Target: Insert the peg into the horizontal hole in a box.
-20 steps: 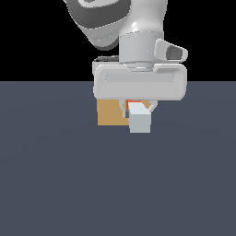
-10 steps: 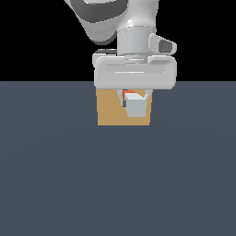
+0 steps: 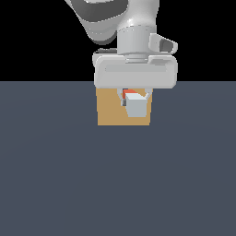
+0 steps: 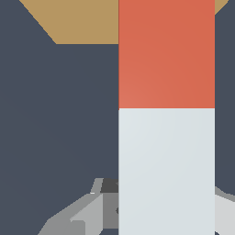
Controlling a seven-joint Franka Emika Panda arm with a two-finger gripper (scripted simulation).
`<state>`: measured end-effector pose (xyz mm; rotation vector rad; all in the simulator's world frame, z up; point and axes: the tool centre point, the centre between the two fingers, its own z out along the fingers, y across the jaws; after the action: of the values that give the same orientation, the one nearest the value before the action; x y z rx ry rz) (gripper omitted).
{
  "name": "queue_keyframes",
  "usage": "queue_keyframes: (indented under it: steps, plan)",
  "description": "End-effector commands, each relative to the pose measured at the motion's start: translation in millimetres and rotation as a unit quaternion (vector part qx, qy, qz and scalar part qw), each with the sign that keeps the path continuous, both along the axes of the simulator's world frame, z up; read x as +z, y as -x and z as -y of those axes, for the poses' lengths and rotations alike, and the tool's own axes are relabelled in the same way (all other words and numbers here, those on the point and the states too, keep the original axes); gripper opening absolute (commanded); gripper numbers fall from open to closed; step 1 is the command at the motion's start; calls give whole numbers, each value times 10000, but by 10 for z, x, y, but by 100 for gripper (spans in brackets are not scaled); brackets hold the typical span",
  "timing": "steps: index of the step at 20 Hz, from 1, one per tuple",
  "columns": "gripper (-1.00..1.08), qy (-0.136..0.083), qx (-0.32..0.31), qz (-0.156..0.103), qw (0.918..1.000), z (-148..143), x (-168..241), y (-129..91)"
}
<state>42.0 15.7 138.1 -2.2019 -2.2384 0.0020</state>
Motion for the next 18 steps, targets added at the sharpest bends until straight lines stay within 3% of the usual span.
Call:
queue_keyframes:
  steps: [1,7,18]
  plan:
    - [-100,0,0,4,10000,-5,4,-2]
    - [-100,-1,0,7,10000,-214,8,9]
    - [-100,-3,0,21,10000,-1100,22,26]
